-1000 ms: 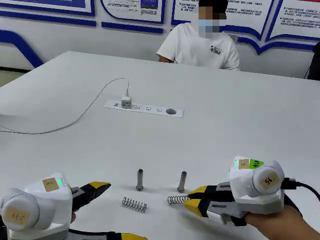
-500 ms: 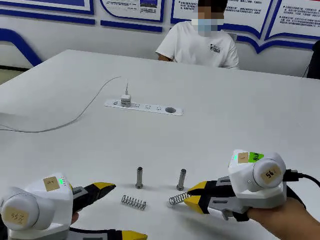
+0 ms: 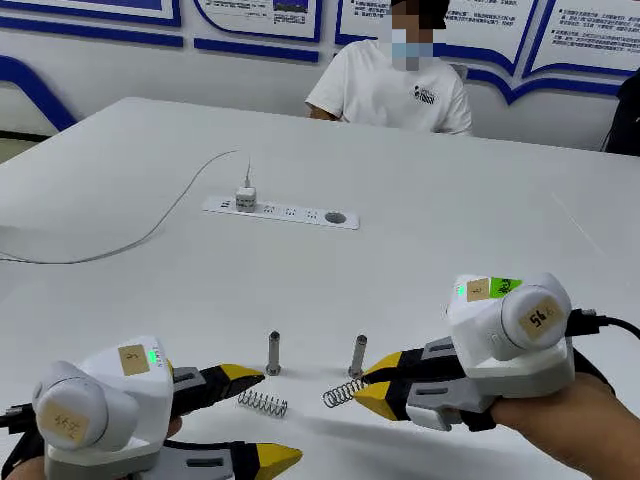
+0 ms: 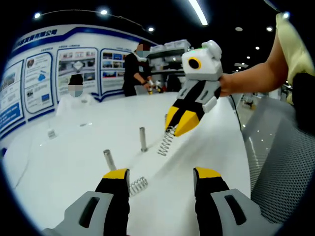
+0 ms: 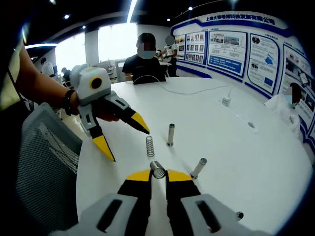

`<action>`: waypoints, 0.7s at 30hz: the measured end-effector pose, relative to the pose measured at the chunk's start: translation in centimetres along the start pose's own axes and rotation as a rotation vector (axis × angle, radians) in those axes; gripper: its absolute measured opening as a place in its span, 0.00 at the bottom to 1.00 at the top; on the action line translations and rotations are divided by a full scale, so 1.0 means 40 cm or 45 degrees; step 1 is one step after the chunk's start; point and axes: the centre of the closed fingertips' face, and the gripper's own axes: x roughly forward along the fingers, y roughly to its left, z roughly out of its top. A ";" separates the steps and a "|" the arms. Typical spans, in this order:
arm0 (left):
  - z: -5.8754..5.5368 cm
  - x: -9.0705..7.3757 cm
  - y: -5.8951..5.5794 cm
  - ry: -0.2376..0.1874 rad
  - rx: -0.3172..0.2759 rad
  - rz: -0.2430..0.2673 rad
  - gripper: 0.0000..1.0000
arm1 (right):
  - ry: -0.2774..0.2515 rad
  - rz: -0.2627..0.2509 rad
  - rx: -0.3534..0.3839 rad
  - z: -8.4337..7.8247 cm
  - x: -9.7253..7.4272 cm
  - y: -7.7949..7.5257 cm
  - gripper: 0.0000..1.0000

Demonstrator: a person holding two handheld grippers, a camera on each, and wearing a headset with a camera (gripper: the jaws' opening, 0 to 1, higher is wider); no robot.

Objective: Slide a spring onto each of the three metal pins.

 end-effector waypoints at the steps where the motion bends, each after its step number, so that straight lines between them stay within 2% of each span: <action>1: 0.000 0.004 -0.003 0.005 0.009 -0.007 0.52 | 0.000 0.004 0.000 0.002 0.000 0.003 0.12; 6: -0.003 0.028 -0.020 0.035 0.070 -0.050 0.48 | 0.010 0.026 0.000 0.008 0.002 0.021 0.12; 12: 0.004 0.053 -0.035 0.040 0.115 -0.086 0.42 | 0.034 0.051 -0.006 0.012 0.006 0.041 0.12; 21: 0.012 0.069 -0.047 0.044 0.166 -0.102 0.31 | 0.055 0.073 -0.007 0.013 0.007 0.056 0.12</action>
